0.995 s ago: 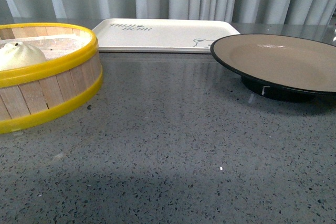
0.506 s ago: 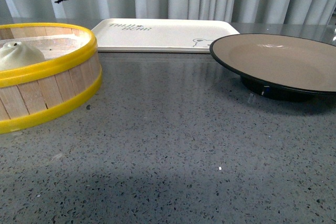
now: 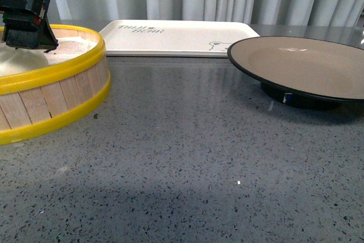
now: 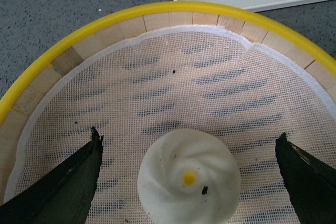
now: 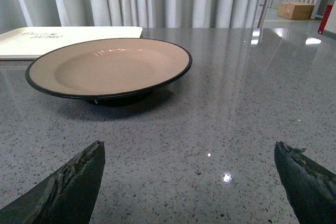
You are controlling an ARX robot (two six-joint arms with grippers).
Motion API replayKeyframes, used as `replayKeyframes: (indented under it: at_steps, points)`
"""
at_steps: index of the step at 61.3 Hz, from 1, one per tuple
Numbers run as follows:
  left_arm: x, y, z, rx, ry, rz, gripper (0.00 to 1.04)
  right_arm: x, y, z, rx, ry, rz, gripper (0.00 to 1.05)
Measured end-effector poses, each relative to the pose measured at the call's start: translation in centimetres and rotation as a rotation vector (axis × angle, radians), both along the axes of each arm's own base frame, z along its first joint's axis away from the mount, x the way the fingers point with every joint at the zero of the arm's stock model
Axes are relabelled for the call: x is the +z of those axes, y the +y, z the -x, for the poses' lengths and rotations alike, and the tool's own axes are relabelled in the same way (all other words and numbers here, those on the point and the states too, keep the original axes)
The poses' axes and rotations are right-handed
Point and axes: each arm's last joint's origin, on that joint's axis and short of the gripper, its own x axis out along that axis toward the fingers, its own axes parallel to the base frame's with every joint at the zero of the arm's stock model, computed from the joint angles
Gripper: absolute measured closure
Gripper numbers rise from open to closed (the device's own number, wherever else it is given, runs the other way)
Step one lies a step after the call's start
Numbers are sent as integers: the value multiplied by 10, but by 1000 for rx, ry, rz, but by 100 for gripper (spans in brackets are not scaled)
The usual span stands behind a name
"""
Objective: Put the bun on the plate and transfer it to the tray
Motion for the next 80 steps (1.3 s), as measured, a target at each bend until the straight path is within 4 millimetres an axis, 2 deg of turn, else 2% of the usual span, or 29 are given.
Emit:
replayKeyframes:
  at_steps: [38,52,58,73,80]
  points:
    - [-8,1,-3,10,25,-43,7,0,0,0,0,0,0,8]
    - [-14,1,-3,3,38,-55,54,0,0,0,0,0,0,8]
    - [-14,1,-3,3,38,-55,68,0,0,0,0,0,0,8]
    - [-13,0,-3,-1,38,-53,97,0,0,0,0,0,0,8]
    - [-9,0,-1,-9,35,-47,100,0,0,0,0,0,0,8]
